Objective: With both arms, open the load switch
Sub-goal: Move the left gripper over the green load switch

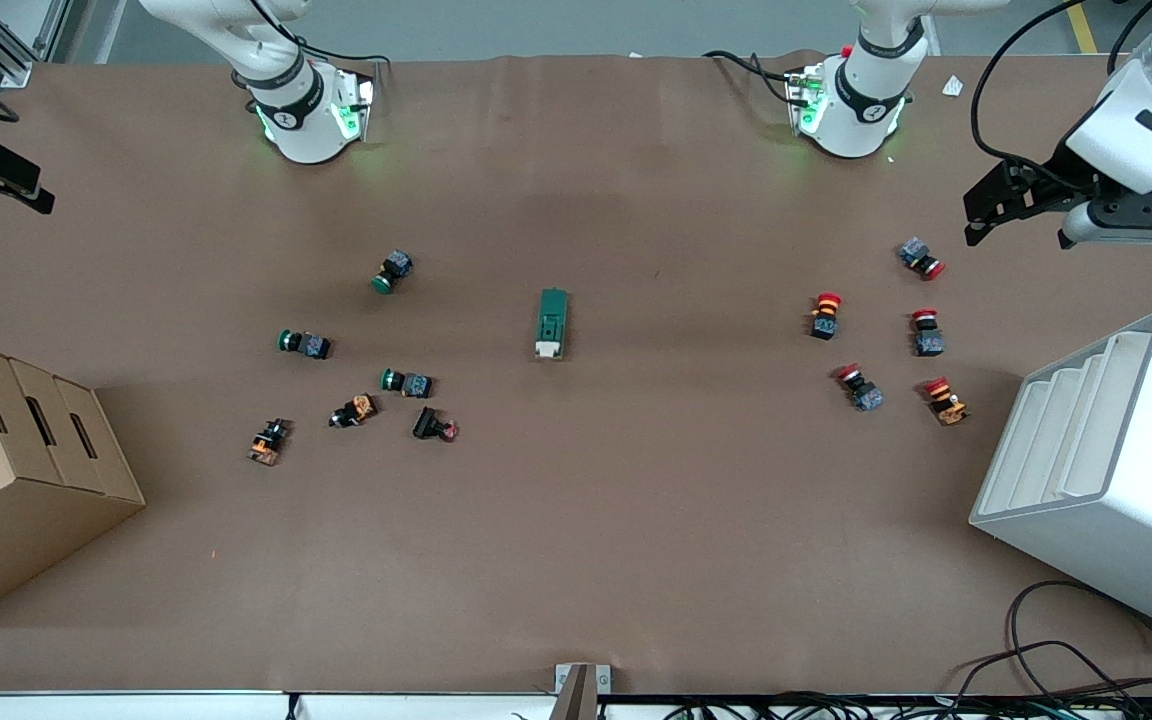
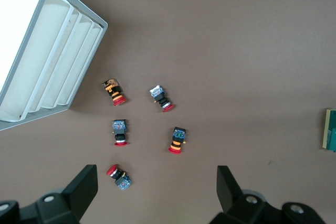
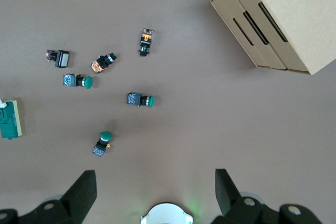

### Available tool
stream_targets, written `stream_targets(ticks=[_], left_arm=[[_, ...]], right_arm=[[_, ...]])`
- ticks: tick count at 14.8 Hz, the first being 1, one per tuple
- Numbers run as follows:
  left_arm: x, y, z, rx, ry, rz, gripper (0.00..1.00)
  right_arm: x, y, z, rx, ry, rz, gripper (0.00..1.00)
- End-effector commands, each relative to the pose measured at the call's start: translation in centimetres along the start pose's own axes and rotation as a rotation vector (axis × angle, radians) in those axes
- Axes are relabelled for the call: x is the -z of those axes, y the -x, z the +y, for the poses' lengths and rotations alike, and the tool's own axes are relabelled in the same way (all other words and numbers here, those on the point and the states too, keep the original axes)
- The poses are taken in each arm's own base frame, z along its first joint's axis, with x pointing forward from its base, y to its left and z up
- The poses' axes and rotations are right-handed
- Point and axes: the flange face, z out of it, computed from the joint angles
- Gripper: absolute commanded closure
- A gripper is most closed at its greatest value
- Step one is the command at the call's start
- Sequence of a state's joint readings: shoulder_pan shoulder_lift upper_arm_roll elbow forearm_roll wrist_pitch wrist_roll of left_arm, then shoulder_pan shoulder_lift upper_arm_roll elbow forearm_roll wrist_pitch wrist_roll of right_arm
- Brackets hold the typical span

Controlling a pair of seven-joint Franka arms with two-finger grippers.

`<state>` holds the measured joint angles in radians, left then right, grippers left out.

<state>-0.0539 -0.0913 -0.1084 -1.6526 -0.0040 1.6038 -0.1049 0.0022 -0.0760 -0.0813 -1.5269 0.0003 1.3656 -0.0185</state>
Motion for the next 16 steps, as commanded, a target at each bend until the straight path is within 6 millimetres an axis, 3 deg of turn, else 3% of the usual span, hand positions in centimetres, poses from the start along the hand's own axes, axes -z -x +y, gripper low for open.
stream_targets(ticks=[1,5,7,11,14,16], left_arm=[[0.3,-0.3,-0.1,-0.008,0.008,0.000,0.00],[0.6,-0.2,0.2,-0.012,0.004,0.000,0.00],[0.2,-0.2,1.7,-0.021,0.012,-0.002,0.00],[-3.4,-1.2,10.6,-0.070,0.030,0.032,0.00],[-7.2,-1.5,17.7,-0.082,0.072,0.051,0.00],[-10.8,-1.2,23.5,-0.014,0.096,0.063,0.00]], right_arm=[[0.1,0.4,0.2,0.001,0.004,0.001,0.00],[0.1,0.4,0.3,0.000,0.004,0.001,0.00],[0.1,0.4,0.3,0.000,0.004,-0.001,0.00],[0.1,0.4,0.3,0.001,0.004,-0.001,0.00],[0.1,0.4,0.3,0.001,0.004,-0.001,0.00],[0.1,0.3,0.2,0.003,0.004,0.001,0.00]])
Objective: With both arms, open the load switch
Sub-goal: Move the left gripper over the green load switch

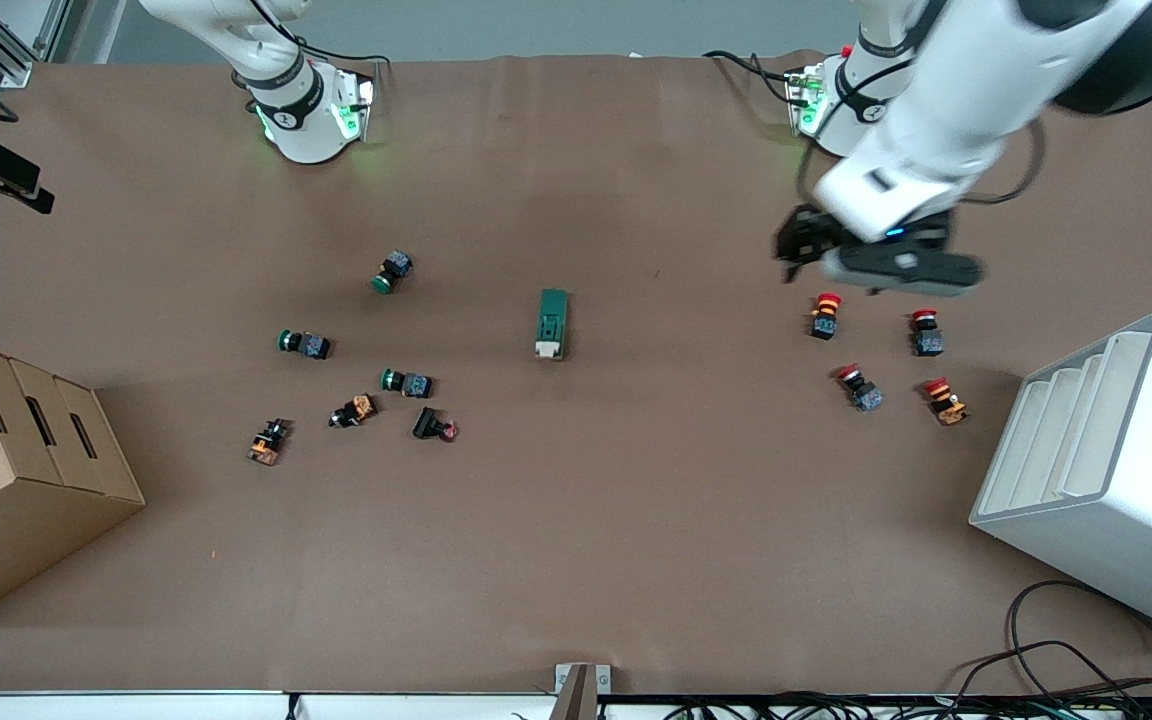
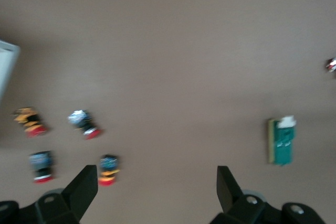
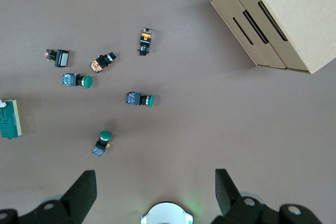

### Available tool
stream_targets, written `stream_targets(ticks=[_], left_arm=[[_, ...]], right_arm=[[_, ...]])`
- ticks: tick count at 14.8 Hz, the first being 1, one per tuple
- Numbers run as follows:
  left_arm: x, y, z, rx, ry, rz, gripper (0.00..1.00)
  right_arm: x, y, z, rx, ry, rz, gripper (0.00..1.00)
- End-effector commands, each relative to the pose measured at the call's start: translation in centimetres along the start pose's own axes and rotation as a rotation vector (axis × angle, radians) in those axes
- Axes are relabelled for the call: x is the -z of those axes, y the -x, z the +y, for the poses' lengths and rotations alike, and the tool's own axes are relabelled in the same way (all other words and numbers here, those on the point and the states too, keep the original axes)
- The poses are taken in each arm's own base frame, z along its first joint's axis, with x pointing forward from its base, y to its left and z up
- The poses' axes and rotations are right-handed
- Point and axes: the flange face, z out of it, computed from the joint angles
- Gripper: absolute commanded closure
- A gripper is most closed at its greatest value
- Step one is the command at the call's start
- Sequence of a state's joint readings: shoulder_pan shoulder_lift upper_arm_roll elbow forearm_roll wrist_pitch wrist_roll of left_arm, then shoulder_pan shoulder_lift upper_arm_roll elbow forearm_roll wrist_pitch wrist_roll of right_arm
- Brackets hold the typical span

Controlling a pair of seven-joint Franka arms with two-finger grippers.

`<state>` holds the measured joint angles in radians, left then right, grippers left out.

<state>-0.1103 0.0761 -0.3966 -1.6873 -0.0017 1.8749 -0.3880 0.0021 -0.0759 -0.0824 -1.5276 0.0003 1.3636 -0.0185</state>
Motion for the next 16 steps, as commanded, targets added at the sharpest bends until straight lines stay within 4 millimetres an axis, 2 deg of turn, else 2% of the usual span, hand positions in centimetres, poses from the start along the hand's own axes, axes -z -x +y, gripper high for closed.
stream_targets(ticks=[1,3,6,8,11,12,13,14,16], left_arm=[[-4.9,0.2,6.4,0.053,0.003,0.029,0.00],[-8.8,1.9,12.3,0.098,-0.023,0.061,0.00],[-14.3,5.1,19.1,0.204,-0.037,0.119,0.00],[-17.7,8.2,23.2,0.270,-0.048,0.158,0.00],[-23.0,12.2,26.8,0.322,-0.110,0.249,0.00],[-24.6,14.1,28.3,0.300,-0.123,0.287,0.00],[-26.0,15.6,29.5,0.288,-0.130,0.335,0.00],[-27.8,16.3,29.7,0.299,-0.139,0.362,0.00],[-30.9,19.7,31.4,0.265,-0.139,0.445,0.00]], right_arm=[[0.1,0.3,0.2,0.004,0.005,0.005,0.00],[0.2,0.3,0.2,0.004,0.005,0.007,0.00],[0.1,0.0,0.2,0.004,0.005,0.008,0.00],[-0.6,-0.5,0.3,-0.001,0.007,-0.007,0.00],[-0.8,-1.0,0.4,-0.009,0.019,-0.012,0.00],[-0.8,-1.2,0.5,-0.012,0.014,-0.010,0.00],[-2.0,-2.0,0.4,-0.007,0.023,-0.033,0.00],[-2.9,-2.7,0.5,-0.003,0.027,-0.053,0.00],[-4.0,-3.5,0.8,-0.015,0.037,-0.074,0.00]])
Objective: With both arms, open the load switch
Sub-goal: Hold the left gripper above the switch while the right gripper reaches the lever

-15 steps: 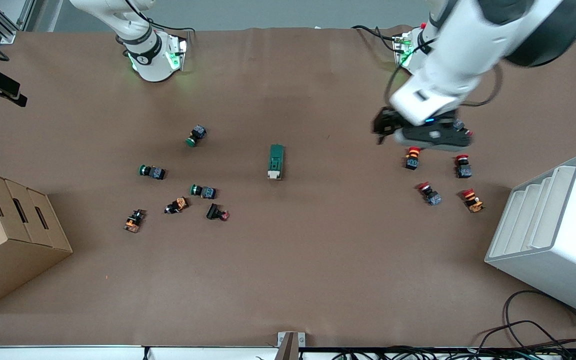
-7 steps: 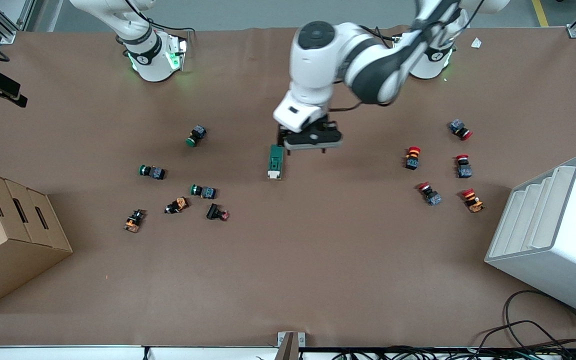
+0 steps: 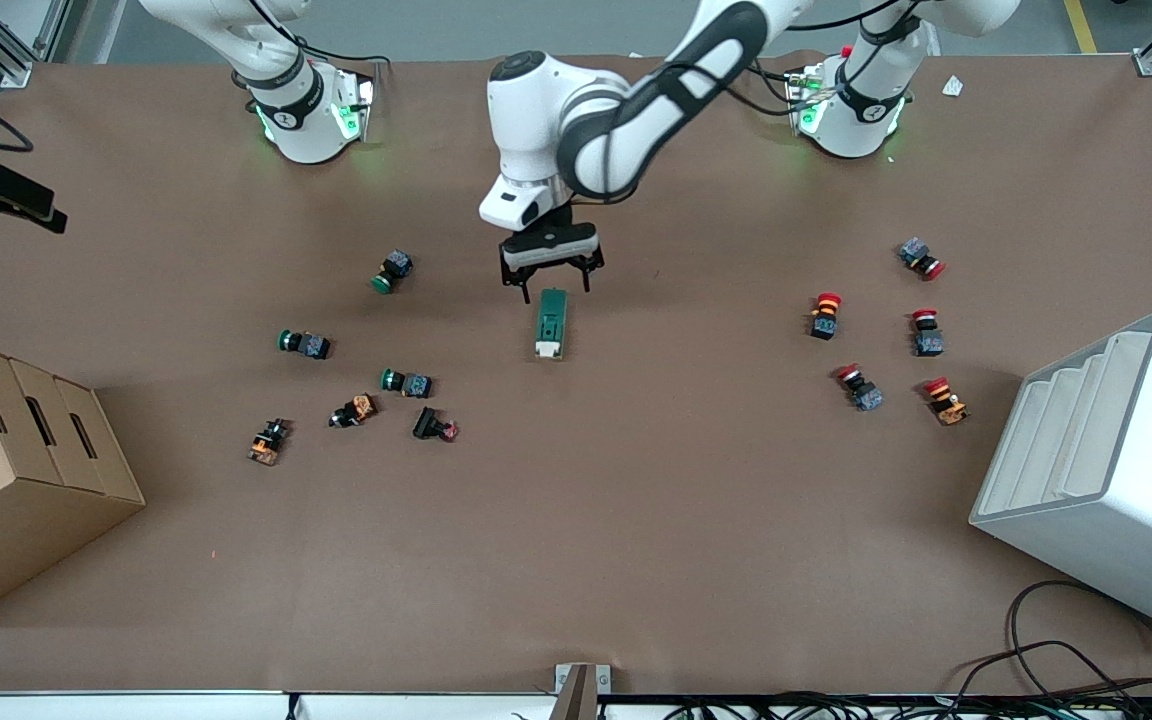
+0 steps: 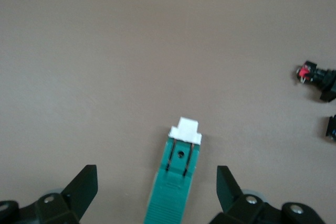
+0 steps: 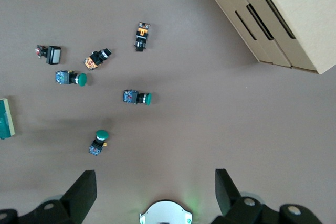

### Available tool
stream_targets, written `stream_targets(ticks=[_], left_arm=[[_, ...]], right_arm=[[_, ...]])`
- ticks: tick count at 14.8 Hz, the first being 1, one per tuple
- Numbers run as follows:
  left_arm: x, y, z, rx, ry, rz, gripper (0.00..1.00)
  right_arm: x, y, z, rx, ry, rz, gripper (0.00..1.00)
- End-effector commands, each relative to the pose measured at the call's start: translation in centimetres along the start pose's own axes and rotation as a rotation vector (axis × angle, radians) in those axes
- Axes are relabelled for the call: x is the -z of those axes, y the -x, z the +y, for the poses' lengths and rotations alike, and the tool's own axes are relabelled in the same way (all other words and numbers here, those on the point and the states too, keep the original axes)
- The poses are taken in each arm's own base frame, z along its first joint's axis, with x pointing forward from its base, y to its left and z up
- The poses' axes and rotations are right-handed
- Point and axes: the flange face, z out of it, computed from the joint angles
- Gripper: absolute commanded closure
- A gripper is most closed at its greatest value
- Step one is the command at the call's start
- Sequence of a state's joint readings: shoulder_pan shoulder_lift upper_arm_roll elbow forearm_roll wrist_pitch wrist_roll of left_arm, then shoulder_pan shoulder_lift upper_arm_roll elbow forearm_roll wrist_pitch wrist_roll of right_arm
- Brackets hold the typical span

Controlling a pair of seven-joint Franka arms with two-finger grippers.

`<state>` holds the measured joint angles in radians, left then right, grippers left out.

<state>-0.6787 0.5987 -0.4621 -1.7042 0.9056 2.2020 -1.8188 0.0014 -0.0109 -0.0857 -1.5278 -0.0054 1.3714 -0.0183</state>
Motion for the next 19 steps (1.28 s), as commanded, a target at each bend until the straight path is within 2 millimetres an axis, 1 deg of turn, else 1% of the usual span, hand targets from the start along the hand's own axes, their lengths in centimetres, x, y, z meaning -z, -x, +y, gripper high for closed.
stream_targets(ticks=[1,2,4,6,8,9,11,12,14,16,17,18,19], left_arm=[[-2.2,4.2,0.7,-0.052,0.032,0.121,0.00],[-3.3,5.2,0.1,-0.082,0.037,0.161,0.00],[-4.7,7.1,-1.2,-0.128,0.036,0.202,0.00],[-5.5,8.7,-2.4,-0.192,0.032,0.227,0.01],[-5.9,10.6,-2.8,-0.231,0.049,0.262,0.01],[-5.7,11.8,-2.8,-0.233,0.070,0.286,0.01],[-6.6,12.6,-3.5,-0.250,0.113,0.342,0.01],[-7.0,13.1,-3.7,-0.242,0.133,0.357,0.01],[-7.8,14.3,-3.8,-0.233,0.178,0.383,0.01],[-8.5,14.6,-4.0,-0.242,0.188,0.395,0.01],[-8.9,14.7,-4.1,-0.256,0.193,0.402,0.01],[-9.3,14.8,-4.2,-0.278,0.199,0.422,0.01],[-9.7,14.9,-4.3,-0.290,0.200,0.435,0.01]], right_arm=[[-2.1,-2.2,0.6,-0.012,0.026,-0.037,0.00],[-3.1,-2.9,0.6,-0.012,0.026,-0.057,0.00],[-5.0,-4.5,0.8,-0.005,0.036,-0.082,0.00],[-8.5,-7.6,0.4,0.001,0.031,-0.096,0.00],[-8.9,-8.4,-2.1,0.025,0.026,-0.054,0.00],[-9.1,-8.5,-4.6,0.036,0.027,-0.050,0.00],[-10.3,-8.9,-8.3,-0.140,-0.006,-0.045,0.00],[-11.5,-8.9,-11.0,-0.194,-0.011,-0.040,0.00],[-13.7,-8.9,-15.5,-0.328,-0.001,-0.025,0.00],[-15.8,-8.8,-20.1,-0.489,-0.006,-0.043,0.00],[-16.5,-8.6,-22.2,-0.574,-0.023,-0.049,0.00],[-17.8,-8.9,-24.1,-0.662,-0.038,-0.048,0.00],[-18.7,-8.2,-26.4,-0.722,-0.038,-0.039,0.00]])
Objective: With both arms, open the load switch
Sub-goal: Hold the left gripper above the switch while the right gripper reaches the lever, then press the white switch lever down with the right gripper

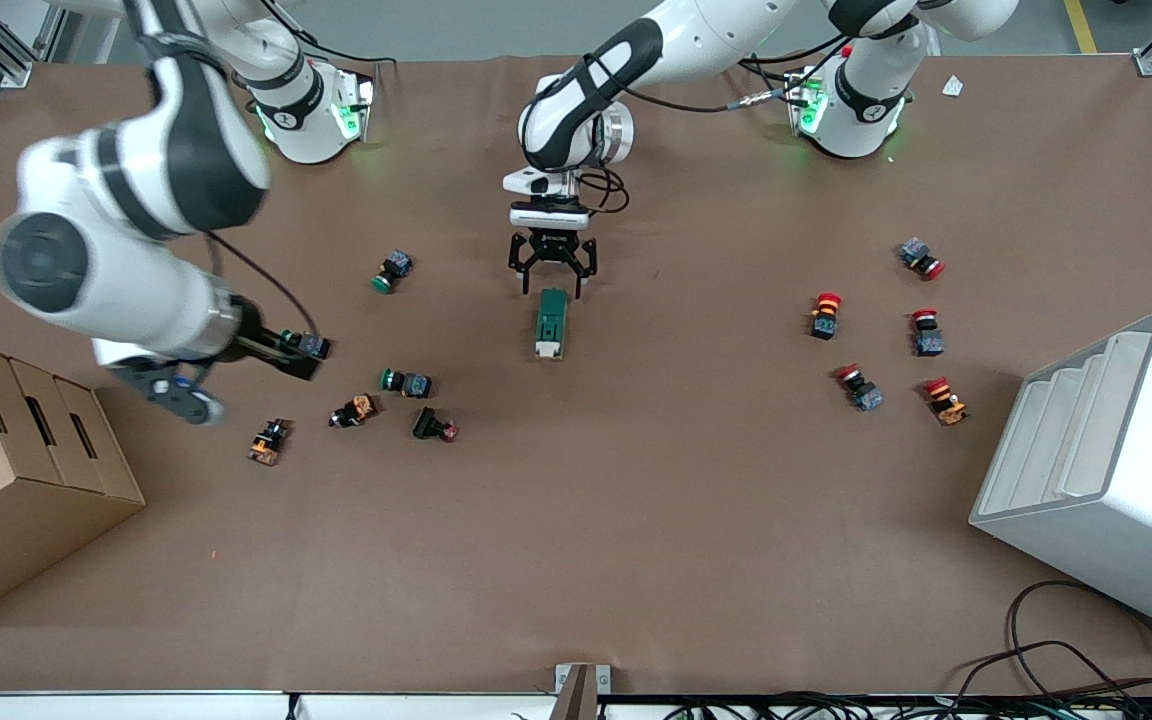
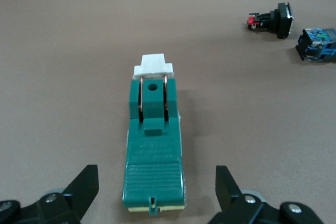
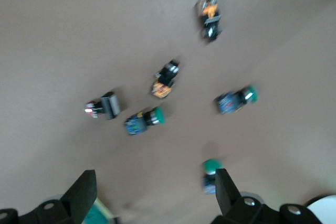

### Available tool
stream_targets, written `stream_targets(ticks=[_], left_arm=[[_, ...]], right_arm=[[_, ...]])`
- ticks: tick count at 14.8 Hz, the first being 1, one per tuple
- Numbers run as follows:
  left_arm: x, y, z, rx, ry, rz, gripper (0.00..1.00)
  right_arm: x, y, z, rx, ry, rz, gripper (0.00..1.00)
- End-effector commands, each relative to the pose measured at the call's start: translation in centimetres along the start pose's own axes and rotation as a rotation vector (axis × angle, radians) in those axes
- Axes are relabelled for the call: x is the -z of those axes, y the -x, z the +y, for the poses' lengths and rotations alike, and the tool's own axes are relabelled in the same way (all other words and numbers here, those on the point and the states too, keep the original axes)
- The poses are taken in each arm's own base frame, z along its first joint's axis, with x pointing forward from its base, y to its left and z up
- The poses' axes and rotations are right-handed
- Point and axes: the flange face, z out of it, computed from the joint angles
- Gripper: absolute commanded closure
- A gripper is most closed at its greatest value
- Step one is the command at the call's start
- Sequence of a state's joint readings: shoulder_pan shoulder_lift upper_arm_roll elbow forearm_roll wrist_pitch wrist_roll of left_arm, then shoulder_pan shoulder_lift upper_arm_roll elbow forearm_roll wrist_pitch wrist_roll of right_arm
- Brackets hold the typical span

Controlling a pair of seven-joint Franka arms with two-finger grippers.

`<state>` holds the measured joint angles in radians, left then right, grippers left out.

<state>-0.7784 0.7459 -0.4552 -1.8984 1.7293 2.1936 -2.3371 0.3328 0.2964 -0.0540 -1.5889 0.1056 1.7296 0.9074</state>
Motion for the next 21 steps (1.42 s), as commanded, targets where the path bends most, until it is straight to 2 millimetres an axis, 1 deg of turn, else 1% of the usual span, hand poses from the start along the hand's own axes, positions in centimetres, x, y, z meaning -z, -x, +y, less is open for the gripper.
stream_targets(ticks=[1,2,3,4,5,6,7,8,11,13,14,15,18,20,21], left_arm=[[-0.8,0.7,-0.2,-0.021,0.004,0.034,0.01],[-0.8,0.9,-0.2,-0.019,0.005,0.033,0.01],[-0.9,1.1,-0.3,-0.008,0.004,0.032,0.01],[-1.0,1.1,-0.4,0.002,0.002,0.033,0.01],[-1.0,1.2,-0.4,0.018,0.003,0.031,0.01],[-0.9,1.3,-0.3,0.029,0.004,0.031,0.01],[-1.1,1.4,-0.4,0.026,0.007,0.034,0.01],[-1.1,1.4,-0.3,0.021,0.018,0.044,0.01],[-1.3,2.0,-0.4,0.031,0.028,0.047,0.01],[-1.4,2.2,-0.5,0.021,0.033,0.052,0.01],[-1.6,2.5,-0.6,0.018,0.031,0.047,0.01],[-1.6,2.7,-0.6,0.016,0.031,0.045,0.01],[-1.7,2.9,-0.6,0.015,0.028,0.046,0.01],[-1.7,2.8,-0.6,0.017,0.029,0.046,0.01],[-1.7,2.9,-0.6,0.016,0.028,0.045,0.01]], right_arm=[[-2.7,3.9,-3.6,-0.193,-0.020,0.011,0.00],[-4.0,5.4,-4.7,-0.260,-0.040,0.026,0.00],[-5.3,6.2,-5.3,-0.327,-0.057,0.035,0.00],[-6.1,7.0,-5.9,-0.375,-0.068,0.042,0.00],[-7.1,7.5,-6.4,-0.396,-0.056,0.039,0.00],[-8.1,8.4,-7.2,-0.382,-0.042,0.039,0.00],[-9.6,9.9,-8.3,-0.365,-0.021,0.042,0.00],[-11.1,11.0,-9.2,-0.386,-0.004,0.045,0.00],[-16.0,14.1,-12.5,-0.539,-0.044,0.064,0.00],[-19.2,14.9,-13.8,-0.640,-0.038,0.059,0.00],[-20.8,14.9,-14.2,-0.687,-0.019,0.057,0.00],[-22.5,15.6,-14.8,-0.727,-0.001,0.055,0.00],[-24.8,17.0,-15.6,-0.798,0.028,-0.013,0.00],[-25.0,17.3,-15.7,-0.813,0.032,-0.041,0.00],[-25.1,17.8,-15.8,-0.810,0.034,-0.048,0.00]])
